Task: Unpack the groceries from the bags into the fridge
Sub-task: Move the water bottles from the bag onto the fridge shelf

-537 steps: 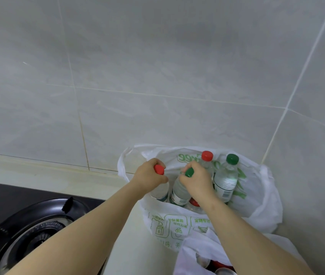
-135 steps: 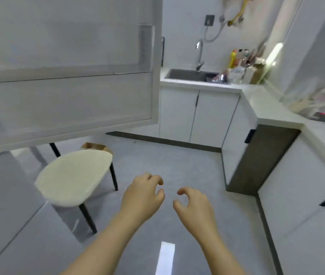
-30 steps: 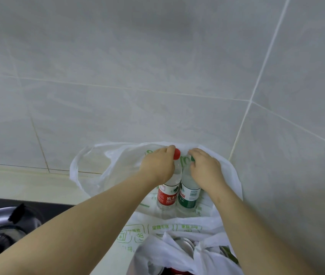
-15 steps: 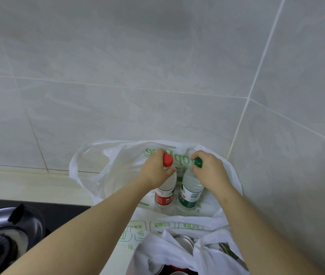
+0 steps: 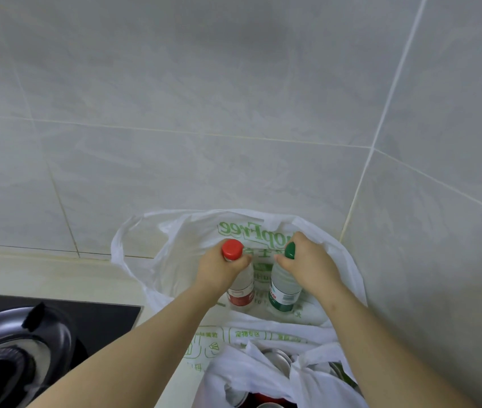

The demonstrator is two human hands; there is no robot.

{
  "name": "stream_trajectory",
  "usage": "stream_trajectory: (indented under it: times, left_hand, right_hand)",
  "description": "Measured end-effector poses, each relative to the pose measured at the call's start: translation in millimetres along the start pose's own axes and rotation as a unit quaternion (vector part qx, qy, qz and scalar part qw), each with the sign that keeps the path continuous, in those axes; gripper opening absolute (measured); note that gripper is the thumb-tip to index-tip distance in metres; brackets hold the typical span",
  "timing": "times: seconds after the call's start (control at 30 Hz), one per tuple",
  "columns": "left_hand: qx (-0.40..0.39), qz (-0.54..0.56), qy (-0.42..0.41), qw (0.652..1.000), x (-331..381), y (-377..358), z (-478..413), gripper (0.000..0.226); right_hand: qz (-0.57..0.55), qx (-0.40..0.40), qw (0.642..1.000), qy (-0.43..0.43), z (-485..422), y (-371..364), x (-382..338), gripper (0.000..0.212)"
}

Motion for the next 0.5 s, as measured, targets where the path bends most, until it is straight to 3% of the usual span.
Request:
stream_trajectory:
  times: [0.27,0.5]
  left_hand:
    - [0.013,-0.03,0.012,0.999,1.9,20.2,-4.6,0.014]
    - [-0.014,-0.083,0.032,0.996,4.4,24.0,-11.3,0.026]
  right_hand:
    - [0.076,-0.025,0.996,0.038,-24.1,-1.6,-19.2,0.02]
    - [-0.068,-0.044,0.996,0.03,-22.3,-13.6,-28.3,0.021]
Point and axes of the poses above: each hand's wrist, its own z-axis away from the middle knuckle, its own y-axis out of the back of the hand, x = y × z, the point moved 8 cm from there along -z, towards the middle knuckle, and after that the axes turned 9 degrees about y, right-handed, at the moved point
